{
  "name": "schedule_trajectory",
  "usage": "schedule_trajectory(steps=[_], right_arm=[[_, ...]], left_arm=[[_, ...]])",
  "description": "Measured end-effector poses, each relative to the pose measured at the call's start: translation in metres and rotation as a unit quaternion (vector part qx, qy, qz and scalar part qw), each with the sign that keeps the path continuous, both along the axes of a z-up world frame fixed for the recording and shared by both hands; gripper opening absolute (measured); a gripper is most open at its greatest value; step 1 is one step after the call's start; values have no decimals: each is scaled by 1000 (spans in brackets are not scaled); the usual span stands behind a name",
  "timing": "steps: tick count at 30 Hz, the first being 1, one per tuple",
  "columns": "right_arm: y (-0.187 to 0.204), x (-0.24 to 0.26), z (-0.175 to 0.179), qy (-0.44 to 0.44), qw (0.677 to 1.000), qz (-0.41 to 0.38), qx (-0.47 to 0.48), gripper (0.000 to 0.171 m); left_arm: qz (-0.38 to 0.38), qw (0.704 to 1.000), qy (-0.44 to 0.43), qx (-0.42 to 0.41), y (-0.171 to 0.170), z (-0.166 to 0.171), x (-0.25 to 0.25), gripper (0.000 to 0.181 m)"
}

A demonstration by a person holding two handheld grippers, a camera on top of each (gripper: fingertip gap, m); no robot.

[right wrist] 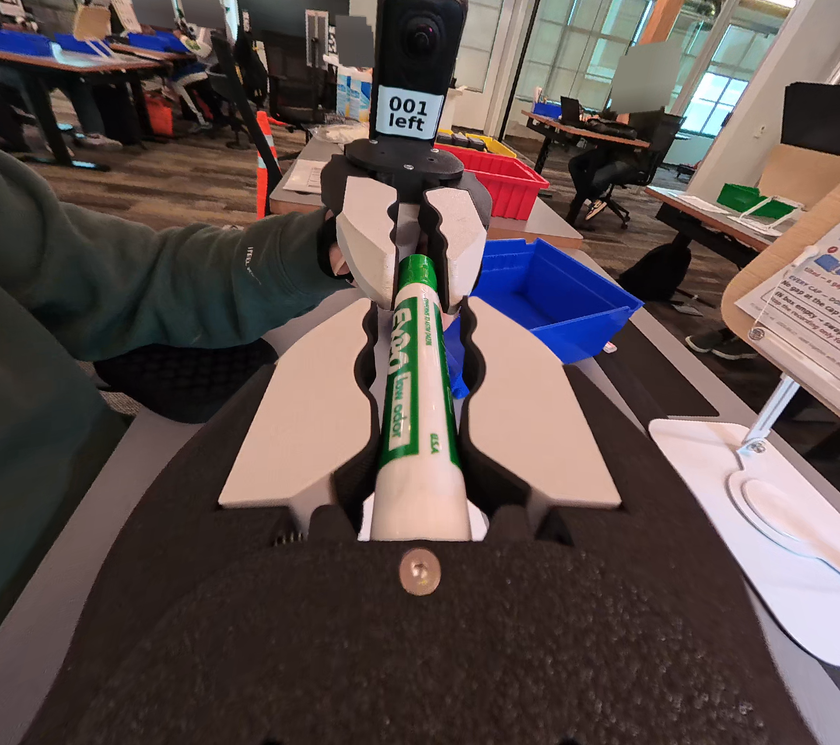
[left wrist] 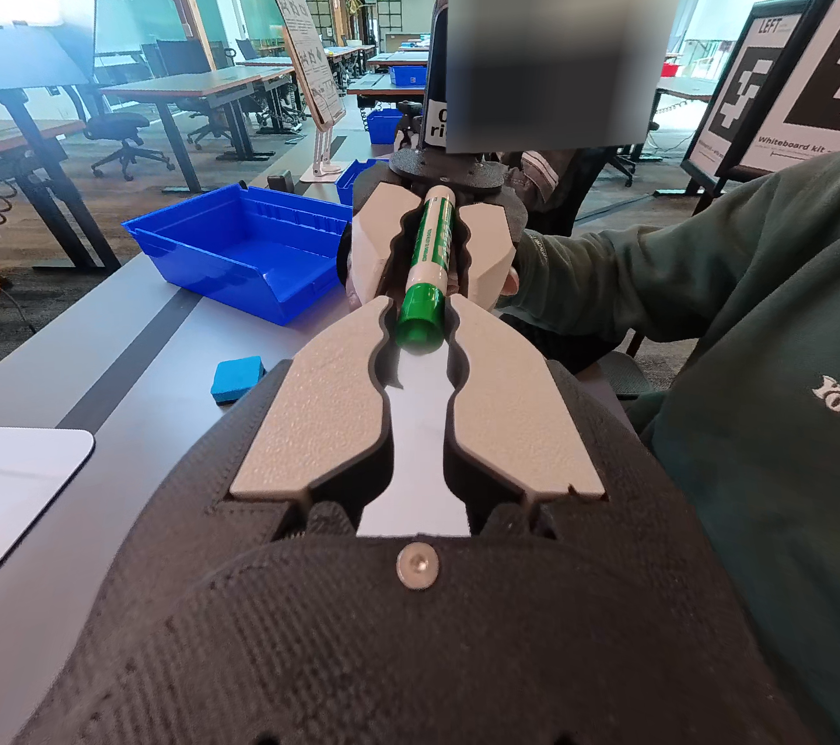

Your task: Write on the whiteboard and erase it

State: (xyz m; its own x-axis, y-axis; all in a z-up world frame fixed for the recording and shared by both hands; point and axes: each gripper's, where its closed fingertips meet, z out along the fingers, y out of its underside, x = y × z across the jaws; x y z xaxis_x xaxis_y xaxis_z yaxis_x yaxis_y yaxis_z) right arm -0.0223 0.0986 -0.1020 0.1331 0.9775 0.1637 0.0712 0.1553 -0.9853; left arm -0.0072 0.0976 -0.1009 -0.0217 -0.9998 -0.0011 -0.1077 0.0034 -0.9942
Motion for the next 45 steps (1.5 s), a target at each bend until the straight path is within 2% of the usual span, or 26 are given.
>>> schedule_trajectory(steps=[13,19,27,33,35,36,37,38,41,45], right_arm=[[1,-3,0,21,1000,1,-5,35],[8,-4,-10,-3,1000,-13,-16,34],[7,-1,-8,-8,1000,-20,1,33],[2,-1,-6,-3,1000,-10,4,31],[1,7,1,15,1000,0,-3,30],[4,25,18,50,999,-1,-9,30],[8,49,37,82,997,-13,-4,29],[8,63,42,69,997,-30,21,30],[3,49,33,35,999,-27,32,32],[5,45,34,37,999,-15,22,32]], left_arm=[[-23,999,-3,-48,0,-3,-2,20],[-26,998,4,-57,7,-12,-5,20],[-41,994,-25,-94,5,-7,-1,20],[-57,994,-11,-88,1,-9,-3,19],[-29,996,-20,-84,13,-5,-16,19],[-7,994,-47,-102,28,3,-37,19],[-13,993,-52,-108,27,6,-53,19],[9,997,-29,-76,27,2,-56,20],[12,999,-14,-45,22,9,-43,20],[40,998,-31,-32,26,20,-50,20]])
